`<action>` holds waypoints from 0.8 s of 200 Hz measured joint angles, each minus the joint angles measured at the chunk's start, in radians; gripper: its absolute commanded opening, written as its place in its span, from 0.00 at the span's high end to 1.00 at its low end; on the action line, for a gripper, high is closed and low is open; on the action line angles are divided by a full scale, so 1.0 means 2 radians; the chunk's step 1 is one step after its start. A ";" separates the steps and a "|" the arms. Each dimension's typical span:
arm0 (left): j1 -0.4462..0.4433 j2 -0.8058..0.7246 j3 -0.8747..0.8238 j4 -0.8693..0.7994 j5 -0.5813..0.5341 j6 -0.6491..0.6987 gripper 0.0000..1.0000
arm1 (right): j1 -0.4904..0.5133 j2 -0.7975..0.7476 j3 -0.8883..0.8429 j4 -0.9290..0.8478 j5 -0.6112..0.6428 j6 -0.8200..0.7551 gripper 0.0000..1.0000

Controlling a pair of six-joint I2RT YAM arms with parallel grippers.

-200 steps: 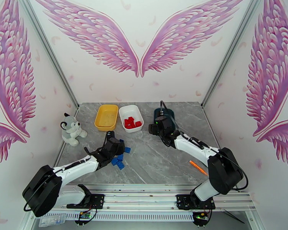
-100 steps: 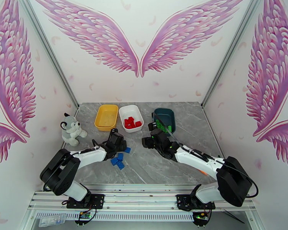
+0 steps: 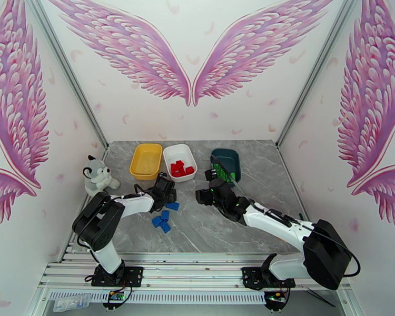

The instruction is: Sort the legos into containers by color

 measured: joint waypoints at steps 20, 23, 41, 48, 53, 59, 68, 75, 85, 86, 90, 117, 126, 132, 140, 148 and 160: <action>0.000 0.012 0.012 -0.002 0.000 0.003 0.41 | 0.000 -0.002 -0.010 0.003 -0.005 0.002 0.29; 0.000 0.014 0.014 -0.003 0.000 0.003 0.41 | 0.000 -0.002 -0.012 0.003 -0.007 0.002 0.29; 0.002 0.021 0.021 -0.009 -0.001 0.004 0.44 | 0.000 -0.006 -0.027 0.005 -0.017 0.007 0.29; 0.002 0.023 0.023 -0.011 -0.002 0.004 0.45 | 0.000 -0.007 -0.032 0.007 -0.023 0.010 0.29; 0.002 0.025 0.025 -0.013 -0.002 0.005 0.46 | 0.000 -0.007 -0.036 0.009 -0.027 0.012 0.29; 0.002 0.027 0.026 -0.014 -0.004 0.005 0.48 | 0.000 -0.007 -0.041 0.012 -0.031 0.014 0.29; 0.002 0.028 0.028 -0.017 -0.005 0.006 0.50 | 0.001 -0.007 -0.048 0.015 -0.037 0.017 0.29; 0.002 0.029 0.030 -0.018 -0.004 0.006 0.51 | 0.001 -0.007 -0.054 0.018 -0.041 0.020 0.29; 0.002 0.029 0.031 -0.020 -0.004 0.006 0.54 | 0.002 -0.007 -0.061 0.022 -0.046 0.024 0.29; 0.002 0.029 0.031 -0.020 -0.004 0.007 0.54 | 0.002 -0.007 -0.061 0.022 -0.046 0.024 0.29; 0.002 0.029 0.031 -0.020 -0.004 0.007 0.55 | 0.002 -0.007 -0.063 0.023 -0.047 0.025 0.29; 0.001 0.029 0.032 -0.020 -0.004 0.008 0.61 | 0.002 -0.006 -0.068 0.031 -0.054 0.030 0.29; 0.001 0.029 0.032 -0.020 -0.004 0.007 0.61 | 0.002 -0.006 -0.068 0.034 -0.056 0.031 0.29; 0.001 0.029 0.032 -0.020 -0.004 0.007 0.61 | 0.002 -0.006 -0.068 0.035 -0.056 0.031 0.29; 0.001 0.029 0.032 -0.020 -0.004 0.007 0.61 | 0.002 -0.006 -0.068 0.038 -0.057 0.031 0.29; 0.001 0.029 0.032 -0.020 -0.004 0.007 0.62 | 0.002 -0.006 -0.068 0.040 -0.060 0.032 0.29; 0.001 0.027 0.032 -0.020 -0.004 0.006 0.62 | 0.002 -0.006 -0.068 0.042 -0.063 0.033 0.29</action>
